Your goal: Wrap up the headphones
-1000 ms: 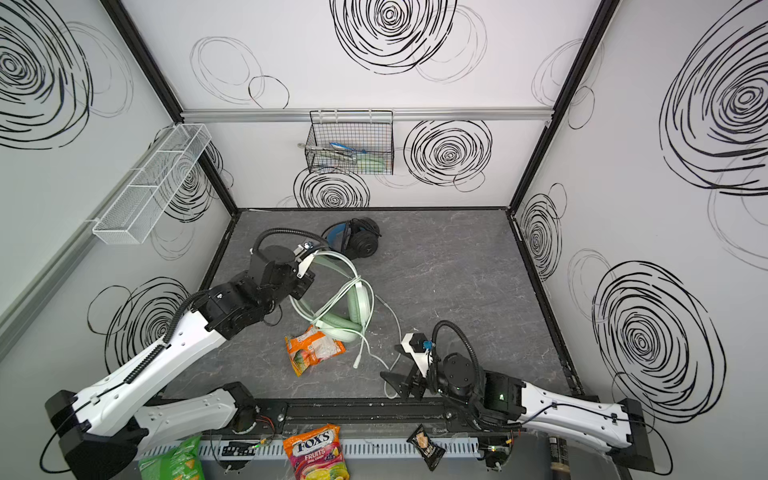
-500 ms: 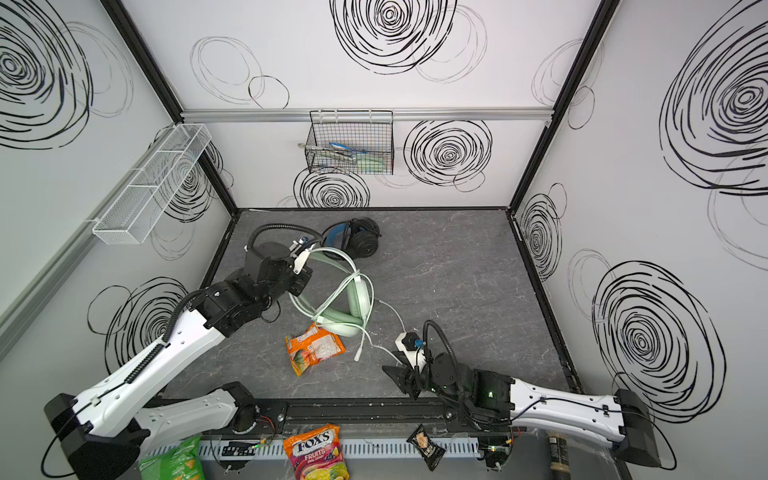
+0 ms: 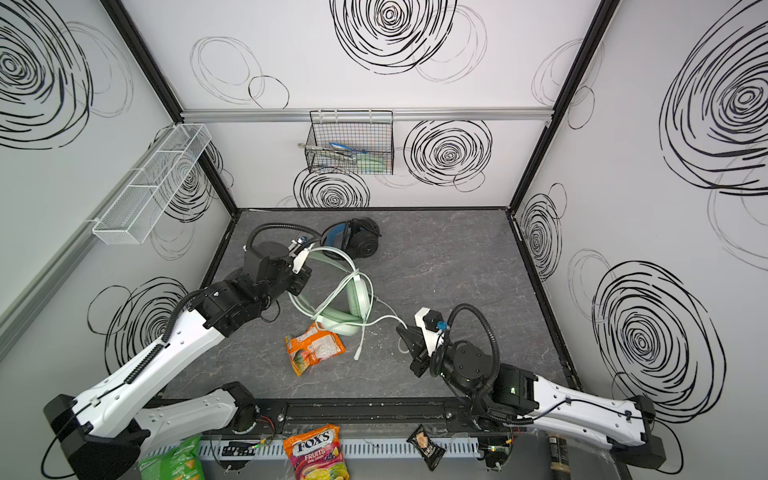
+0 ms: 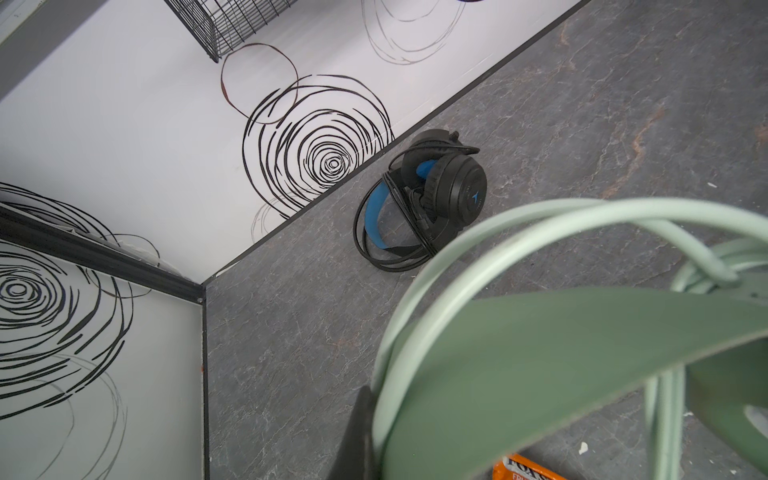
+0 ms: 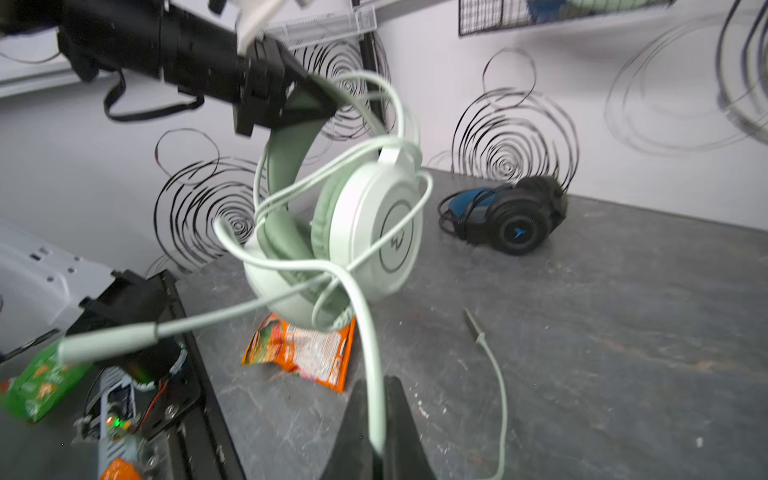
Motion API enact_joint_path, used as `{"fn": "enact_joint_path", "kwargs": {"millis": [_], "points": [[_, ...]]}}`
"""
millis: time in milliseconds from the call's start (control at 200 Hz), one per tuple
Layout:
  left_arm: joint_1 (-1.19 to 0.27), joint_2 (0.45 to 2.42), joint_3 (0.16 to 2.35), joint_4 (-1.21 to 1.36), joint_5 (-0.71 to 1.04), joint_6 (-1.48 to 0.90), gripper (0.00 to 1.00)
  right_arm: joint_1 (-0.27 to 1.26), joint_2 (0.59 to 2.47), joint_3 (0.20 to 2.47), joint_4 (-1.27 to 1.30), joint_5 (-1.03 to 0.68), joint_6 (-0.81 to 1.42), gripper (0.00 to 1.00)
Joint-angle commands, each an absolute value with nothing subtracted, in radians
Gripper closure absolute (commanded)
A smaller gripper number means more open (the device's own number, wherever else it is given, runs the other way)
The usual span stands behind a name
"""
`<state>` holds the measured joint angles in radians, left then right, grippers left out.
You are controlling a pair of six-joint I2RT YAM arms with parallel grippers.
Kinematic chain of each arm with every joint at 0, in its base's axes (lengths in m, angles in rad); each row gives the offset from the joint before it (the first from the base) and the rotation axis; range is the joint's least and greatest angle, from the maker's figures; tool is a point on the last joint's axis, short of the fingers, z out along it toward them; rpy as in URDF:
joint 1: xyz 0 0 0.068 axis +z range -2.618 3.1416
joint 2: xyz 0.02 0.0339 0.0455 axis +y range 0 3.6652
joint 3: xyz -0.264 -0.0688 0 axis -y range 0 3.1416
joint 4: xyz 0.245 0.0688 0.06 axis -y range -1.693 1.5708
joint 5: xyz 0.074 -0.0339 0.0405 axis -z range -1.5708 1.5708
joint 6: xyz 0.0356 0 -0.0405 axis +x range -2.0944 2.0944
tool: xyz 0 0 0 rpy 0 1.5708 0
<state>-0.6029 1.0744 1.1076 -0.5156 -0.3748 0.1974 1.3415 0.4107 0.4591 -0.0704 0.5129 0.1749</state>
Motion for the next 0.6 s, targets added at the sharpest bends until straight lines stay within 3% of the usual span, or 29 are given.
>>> {"fn": "enact_joint_path", "kwargs": {"millis": [0, 175, 450, 595], "points": [[-0.605, 1.032, 1.104, -0.395, -0.357, 0.163, 1.00, 1.334, 0.469, 0.580, -0.086, 0.661, 0.011, 1.00], [-0.627, 1.028, 1.090, -0.400, -0.356, 0.154, 1.00, 1.308, 0.576, 0.730, -0.037, 0.652, -0.141, 1.00], [-0.663, 1.045, 1.039, -0.377, -0.401, 0.122, 1.00, 1.347, 0.775, 0.921, -0.062, 0.476, -0.228, 1.00], [-0.677, 1.049, 1.007, -0.356, -0.408, 0.126, 1.00, 1.370, 0.844, 0.955, -0.025, 0.509, -0.265, 1.00]]}}
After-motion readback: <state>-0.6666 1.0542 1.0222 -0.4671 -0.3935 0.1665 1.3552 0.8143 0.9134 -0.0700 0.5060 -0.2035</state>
